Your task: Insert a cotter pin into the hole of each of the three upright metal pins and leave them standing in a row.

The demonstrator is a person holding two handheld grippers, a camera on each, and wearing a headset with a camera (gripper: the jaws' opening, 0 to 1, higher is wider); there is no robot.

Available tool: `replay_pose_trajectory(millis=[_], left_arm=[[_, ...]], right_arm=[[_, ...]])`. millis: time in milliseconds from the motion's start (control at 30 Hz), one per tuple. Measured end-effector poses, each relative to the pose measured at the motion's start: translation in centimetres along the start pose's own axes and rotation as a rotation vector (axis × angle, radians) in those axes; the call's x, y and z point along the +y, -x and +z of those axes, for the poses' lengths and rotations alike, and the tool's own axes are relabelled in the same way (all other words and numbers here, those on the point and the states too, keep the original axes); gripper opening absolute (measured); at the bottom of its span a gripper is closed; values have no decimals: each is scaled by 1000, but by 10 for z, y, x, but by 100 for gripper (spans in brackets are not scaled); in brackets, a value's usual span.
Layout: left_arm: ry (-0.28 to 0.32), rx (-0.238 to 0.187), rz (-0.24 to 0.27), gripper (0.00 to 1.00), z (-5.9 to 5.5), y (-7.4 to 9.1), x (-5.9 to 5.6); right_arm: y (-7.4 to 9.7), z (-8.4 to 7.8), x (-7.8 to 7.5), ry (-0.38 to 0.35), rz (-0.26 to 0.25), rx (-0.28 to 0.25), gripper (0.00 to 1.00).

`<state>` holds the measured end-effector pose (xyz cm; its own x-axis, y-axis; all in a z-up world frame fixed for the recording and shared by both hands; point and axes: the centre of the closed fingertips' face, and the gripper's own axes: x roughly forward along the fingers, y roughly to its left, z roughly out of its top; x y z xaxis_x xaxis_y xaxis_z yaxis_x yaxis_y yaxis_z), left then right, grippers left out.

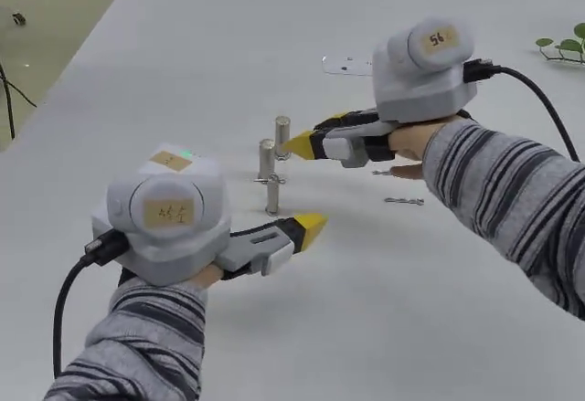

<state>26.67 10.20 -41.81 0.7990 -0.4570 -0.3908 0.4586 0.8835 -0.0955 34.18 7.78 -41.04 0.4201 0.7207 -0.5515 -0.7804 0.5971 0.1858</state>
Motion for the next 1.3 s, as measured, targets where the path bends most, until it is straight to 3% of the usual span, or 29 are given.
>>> replay_pose_trajectory(millis=[100, 300, 433, 567, 667, 800, 967, 1033, 1133, 1300], left_arm=[[11, 17, -19, 90, -2, 3, -3], [-2, -3, -25, 94, 3, 7, -5], [1, -12, -34, 98, 4, 6, -7], [-17, -16, -35, 99, 5, 5, -7], [-45, -21, -29, 99, 7, 3, -8], [-52, -24, -34, 99, 7, 3, -9], [-89, -17, -48, 99, 6, 1, -16], [-89, -14, -53, 99, 5, 0, -17], [-78, -8, -65, 99, 4, -1, -19], [-79, 6, -70, 99, 1, -1, -20]], right_arm=[[-16, 0, -1, 3, 3, 28, 26], [-40, -3, 3, -11, 18, 60, 23], [-51, -6, 4, -50, 32, 75, 21], [-58, -9, 8, -49, 40, 90, 20], [-62, -12, 9, -42, 43, 101, 14], [-61, -14, 8, -32, 26, 102, 12], [-57, -9, 4, 99, -13, 109, 8], [-55, -11, 3, 78, -12, 118, 8], [-50, -13, -1, 109, -35, 132, 8], [-36, -11, -8, 97, -52, 121, 8]])
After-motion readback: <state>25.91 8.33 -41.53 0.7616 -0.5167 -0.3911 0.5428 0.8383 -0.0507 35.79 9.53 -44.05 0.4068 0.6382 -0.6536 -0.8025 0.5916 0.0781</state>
